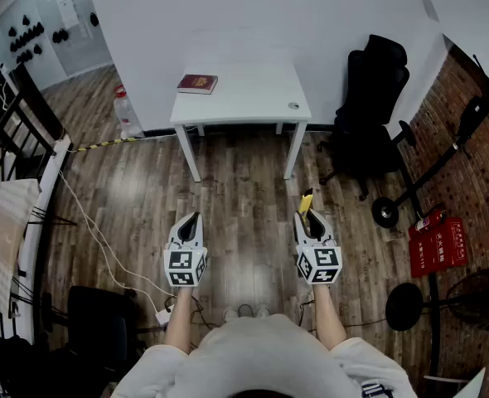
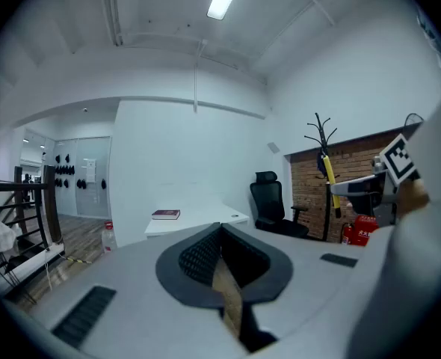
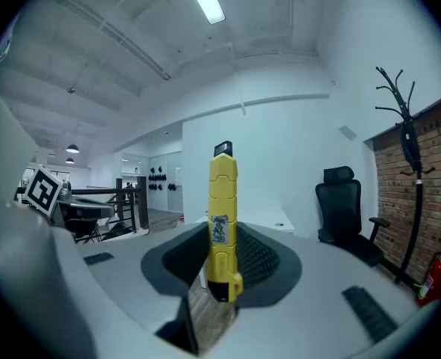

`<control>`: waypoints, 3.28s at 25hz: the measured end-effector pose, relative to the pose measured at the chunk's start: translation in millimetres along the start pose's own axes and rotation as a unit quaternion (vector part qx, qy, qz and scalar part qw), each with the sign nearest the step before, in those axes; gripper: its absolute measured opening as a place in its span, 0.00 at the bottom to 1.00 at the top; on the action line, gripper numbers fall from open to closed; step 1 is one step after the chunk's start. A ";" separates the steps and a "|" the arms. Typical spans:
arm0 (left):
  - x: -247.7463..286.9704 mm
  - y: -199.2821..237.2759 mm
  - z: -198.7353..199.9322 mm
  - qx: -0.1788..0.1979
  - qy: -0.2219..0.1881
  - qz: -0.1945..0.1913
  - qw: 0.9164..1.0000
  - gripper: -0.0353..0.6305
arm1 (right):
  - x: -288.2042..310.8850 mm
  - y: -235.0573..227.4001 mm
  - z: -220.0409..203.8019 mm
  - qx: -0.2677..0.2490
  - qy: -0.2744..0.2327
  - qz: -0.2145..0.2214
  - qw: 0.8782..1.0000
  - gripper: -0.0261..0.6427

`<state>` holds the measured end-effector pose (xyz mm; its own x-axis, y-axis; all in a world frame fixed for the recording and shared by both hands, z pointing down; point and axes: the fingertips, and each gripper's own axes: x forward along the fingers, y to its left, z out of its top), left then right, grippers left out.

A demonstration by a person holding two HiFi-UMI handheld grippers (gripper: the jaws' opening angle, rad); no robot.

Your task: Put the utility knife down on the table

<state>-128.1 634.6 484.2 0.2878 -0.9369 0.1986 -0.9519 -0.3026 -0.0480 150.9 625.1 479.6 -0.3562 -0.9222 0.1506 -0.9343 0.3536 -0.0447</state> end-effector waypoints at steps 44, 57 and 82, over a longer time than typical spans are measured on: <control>181.9 9.7 -7.0 -0.008 0.014 -0.001 1.000 0.06 | 155.4 -78.7 -12.8 -0.010 0.026 0.029 0.999 0.20; 338.3 119.3 31.4 -0.019 0.010 -0.029 0.999 0.06 | 330.1 -82.5 33.0 -0.012 0.033 0.005 0.999 0.20; 524.5 206.6 47.3 -0.012 0.025 -0.053 0.998 0.06 | 523.8 -132.8 40.0 -0.003 0.046 -0.020 0.999 0.20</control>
<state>-168.9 72.5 532.2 0.3821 -0.8897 0.2498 -0.9188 -0.3948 -0.0007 88.0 88.8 524.9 -0.3163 -0.9172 0.2424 -0.9474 0.3187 -0.0304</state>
